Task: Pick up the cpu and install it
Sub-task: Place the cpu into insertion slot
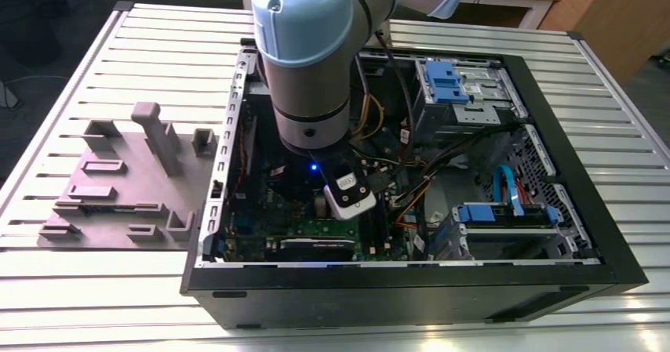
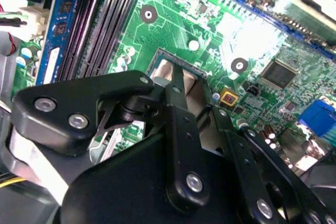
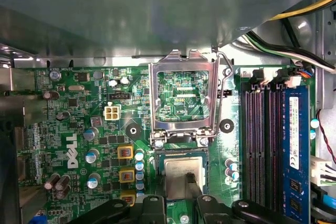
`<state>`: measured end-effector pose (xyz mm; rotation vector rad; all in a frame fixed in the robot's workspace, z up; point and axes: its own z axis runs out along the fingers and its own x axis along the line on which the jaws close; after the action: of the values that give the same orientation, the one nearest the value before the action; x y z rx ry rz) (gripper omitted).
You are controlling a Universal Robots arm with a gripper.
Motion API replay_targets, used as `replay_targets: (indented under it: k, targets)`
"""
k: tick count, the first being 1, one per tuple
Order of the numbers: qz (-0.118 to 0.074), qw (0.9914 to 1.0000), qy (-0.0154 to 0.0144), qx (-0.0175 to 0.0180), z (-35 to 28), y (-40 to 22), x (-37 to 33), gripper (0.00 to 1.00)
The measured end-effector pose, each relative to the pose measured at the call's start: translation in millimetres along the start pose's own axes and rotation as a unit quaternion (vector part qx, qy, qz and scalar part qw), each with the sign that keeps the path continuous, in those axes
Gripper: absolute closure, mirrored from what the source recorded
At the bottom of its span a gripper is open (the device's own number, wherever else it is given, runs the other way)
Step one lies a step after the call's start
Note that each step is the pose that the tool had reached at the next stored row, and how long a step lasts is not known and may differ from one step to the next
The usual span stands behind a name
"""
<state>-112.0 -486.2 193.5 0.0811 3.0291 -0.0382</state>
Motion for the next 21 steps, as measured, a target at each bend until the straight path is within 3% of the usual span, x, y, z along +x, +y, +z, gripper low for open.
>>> replay_targets:
  k: [8, 16, 17, 19, 21]
  targets:
    - [0.000, 1.00000, 0.0001, -0.0003, -5.3, -0.1, -0.6, 0.73]
    - [0.000, 1.00000, 0.0000, -0.0003, -5.4, -0.2, -0.6, 0.73]
    - [0.000, 1.00000, 0.0000, -0.0003, -5.5, -0.2, -0.6, 0.74]
    - [0.000, 1.00000, 0.0001, -0.0003, -5.5, -0.2, -0.6, 0.87]
    - [0.000, 1.00000, 0.0001, -0.0003, -5.5, -0.2, -0.6, 0.87]
